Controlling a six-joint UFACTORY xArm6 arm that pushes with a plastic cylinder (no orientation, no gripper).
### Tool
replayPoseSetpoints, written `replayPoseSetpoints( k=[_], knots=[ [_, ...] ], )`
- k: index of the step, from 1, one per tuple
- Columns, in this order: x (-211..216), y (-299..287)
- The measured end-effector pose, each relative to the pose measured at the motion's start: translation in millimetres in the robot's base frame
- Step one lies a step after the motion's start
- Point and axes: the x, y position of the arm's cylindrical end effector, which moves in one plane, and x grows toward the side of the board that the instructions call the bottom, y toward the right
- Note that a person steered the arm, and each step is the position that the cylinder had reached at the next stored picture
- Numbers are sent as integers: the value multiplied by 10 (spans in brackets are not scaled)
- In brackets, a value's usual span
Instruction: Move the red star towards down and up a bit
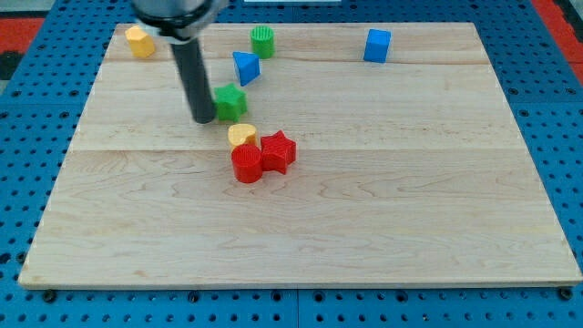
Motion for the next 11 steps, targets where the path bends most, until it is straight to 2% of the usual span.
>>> replayPoseSetpoints(
  k=[1, 2, 3, 4, 5, 6, 7, 8, 9, 11],
  knots=[
    [4, 173],
    [76, -247],
    [437, -435],
    [823, -298],
    [1372, 170],
    [1598, 667],
    [1021, 1245],
    [440, 1564],
    [75, 1049],
    [672, 789]
  ],
)
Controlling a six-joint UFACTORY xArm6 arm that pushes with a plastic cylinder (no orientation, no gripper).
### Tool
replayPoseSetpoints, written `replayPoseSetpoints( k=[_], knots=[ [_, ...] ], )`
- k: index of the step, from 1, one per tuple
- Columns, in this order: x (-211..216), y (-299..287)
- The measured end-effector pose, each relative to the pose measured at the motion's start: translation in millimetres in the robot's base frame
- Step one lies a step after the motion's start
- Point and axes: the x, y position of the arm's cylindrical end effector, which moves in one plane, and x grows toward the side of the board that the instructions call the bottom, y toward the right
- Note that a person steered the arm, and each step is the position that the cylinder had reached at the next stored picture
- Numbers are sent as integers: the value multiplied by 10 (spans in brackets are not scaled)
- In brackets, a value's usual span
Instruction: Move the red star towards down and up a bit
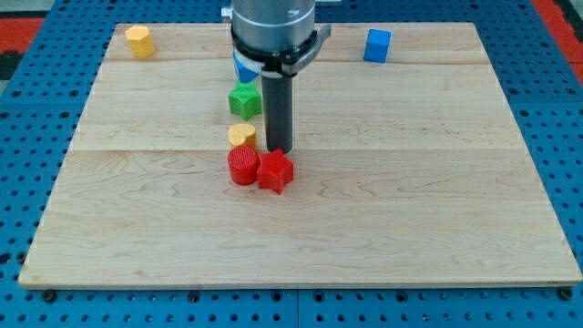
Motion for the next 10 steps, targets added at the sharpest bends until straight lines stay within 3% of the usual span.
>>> replayPoseSetpoints(
  k=[3, 4, 6, 10],
  knots=[
    [666, 165],
    [1038, 783],
    [1191, 19],
    [1063, -481]
  ],
)
